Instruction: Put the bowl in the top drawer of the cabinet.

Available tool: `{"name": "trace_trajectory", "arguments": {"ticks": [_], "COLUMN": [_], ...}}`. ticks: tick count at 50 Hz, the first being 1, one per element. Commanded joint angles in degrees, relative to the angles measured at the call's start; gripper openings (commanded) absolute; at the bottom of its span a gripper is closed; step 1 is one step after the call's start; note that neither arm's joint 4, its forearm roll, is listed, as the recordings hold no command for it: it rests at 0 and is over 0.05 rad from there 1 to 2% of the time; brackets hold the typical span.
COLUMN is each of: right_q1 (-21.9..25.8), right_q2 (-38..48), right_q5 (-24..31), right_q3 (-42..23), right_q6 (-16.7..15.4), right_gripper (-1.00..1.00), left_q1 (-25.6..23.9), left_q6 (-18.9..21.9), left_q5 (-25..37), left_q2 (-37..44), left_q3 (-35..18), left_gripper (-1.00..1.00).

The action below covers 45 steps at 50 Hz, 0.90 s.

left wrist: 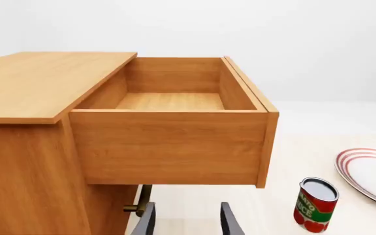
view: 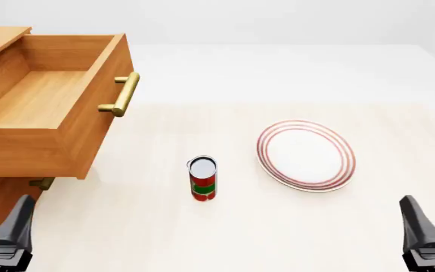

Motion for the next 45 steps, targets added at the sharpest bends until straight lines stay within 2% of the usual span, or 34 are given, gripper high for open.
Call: {"name": "trace_trajectory", "arguments": {"ticks": [1, 13, 15, 21, 24, 32, 45], "right_q1": [0.0, -0.01, -0.01, -0.02, -0.02, -0.03, -0.02], "right_q2": [0.04, -0.06, -0.06, -0.06, -0.07, -0.07, -0.07], "right_q5": [0.08, 0.44, 0.51, 0.65, 0.74, 0.88, 0.88], "right_q3": [0.01, 0.02, 0.02, 0.02, 0.02, 0.02, 0.02], "right_q6": [-0.05, -0.06, -0.06, -0.06, -0.06, -0.07, -0.06], "right_gripper": [1.0, 1.0, 1.0, 1.0, 1.0, 1.0, 1.0], "left_q1": [0.1, -0.41, -0.89, -1.57, -2.87, -4.29, -7.19], "left_q6": [-0.57, 0.01, 1.58, -0.94, 0.36, -0.16, -4.75], "left_q5": [-0.11, -0.16, -0.3, -0.08, 0.28, 1.94, 8.33], "left_q2": [0.56, 0.4, -0.01, -0.06, -0.09, 0.12, 0.18], "left_q3": [-0.16, -0.1, -0.07, -0.44, -0.37, -1.54, -8.9], "left_gripper": [1.0, 1.0, 1.0, 1.0, 1.0, 1.0, 1.0]}}
